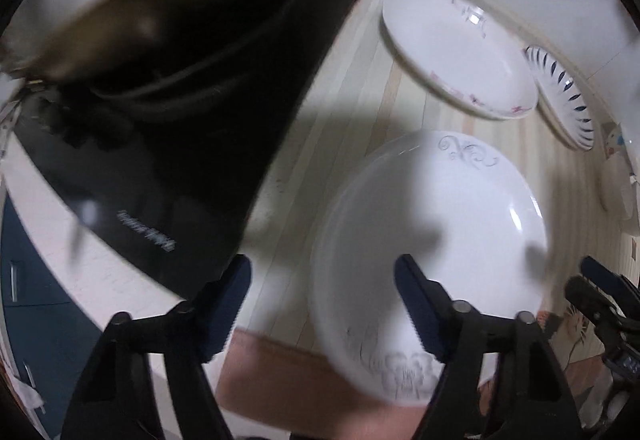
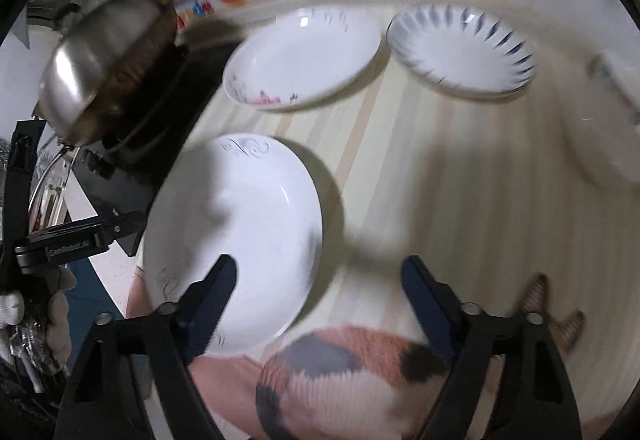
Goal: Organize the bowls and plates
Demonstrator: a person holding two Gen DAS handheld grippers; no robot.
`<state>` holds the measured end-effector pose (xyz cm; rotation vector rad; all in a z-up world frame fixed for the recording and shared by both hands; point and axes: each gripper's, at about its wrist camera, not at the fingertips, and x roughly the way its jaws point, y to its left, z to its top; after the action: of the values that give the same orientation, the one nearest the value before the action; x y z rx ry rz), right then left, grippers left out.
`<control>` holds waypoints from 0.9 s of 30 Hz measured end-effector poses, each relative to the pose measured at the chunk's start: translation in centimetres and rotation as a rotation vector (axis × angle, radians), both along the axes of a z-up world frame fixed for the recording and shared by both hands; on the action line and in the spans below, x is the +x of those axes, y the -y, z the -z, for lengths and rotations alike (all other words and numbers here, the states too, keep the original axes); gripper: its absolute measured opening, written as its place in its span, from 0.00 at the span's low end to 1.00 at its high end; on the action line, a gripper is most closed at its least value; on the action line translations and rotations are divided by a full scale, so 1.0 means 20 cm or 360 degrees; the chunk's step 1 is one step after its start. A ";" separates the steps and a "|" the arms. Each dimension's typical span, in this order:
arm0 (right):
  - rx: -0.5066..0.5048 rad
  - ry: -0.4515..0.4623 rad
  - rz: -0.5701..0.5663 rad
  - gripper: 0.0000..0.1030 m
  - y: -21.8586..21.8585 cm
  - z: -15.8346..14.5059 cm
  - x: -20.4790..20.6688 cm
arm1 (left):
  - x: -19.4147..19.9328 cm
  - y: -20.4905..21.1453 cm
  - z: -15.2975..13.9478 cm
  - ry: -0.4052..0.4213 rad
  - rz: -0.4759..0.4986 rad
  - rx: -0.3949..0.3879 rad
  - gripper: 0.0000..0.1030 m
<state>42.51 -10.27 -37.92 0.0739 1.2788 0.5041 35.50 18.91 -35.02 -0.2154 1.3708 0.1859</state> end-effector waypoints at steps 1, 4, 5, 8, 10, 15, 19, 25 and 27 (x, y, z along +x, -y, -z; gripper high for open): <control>0.0021 -0.0050 -0.0022 0.71 -0.01 0.05 0.04 | 0.02 0.00 0.04 -0.0031 0.0008 -0.0012 0.64; 0.0068 -0.0175 -0.0089 0.61 -0.08 0.16 0.12 | 0.06 -0.01 0.11 -0.0085 0.0027 -0.0071 0.50; 0.0076 -0.0219 -0.0112 0.57 -0.10 0.19 0.14 | 0.06 0.00 0.13 -0.0099 0.0037 -0.0083 0.44; 0.0114 -0.0328 -0.0145 0.41 -0.15 0.27 0.19 | 0.07 0.01 0.16 -0.0113 0.0040 -0.0110 0.38; 0.0111 -0.0380 -0.0155 0.33 -0.17 0.32 0.21 | 0.06 0.01 0.17 -0.0107 0.0039 -0.0105 0.38; 0.0144 -0.0397 -0.0182 0.21 -0.19 0.33 0.23 | 0.03 0.02 0.17 -0.0110 0.0019 -0.0107 0.36; 0.0165 -0.0426 -0.0177 0.20 -0.17 0.32 0.23 | 0.04 0.07 0.11 -0.0100 0.0027 -0.0111 0.36; 0.0208 -0.0395 -0.0123 0.20 -0.01 0.21 0.21 | 0.01 0.24 -0.01 -0.0047 0.0105 -0.0124 0.36; 0.0208 -0.0375 -0.0101 0.20 0.08 0.16 0.20 | 0.00 0.32 -0.05 -0.0028 0.0144 -0.0134 0.36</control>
<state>46.58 -11.86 -41.10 0.2074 1.4804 0.6477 35.49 12.58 -33.95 -0.2219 1.4041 0.0552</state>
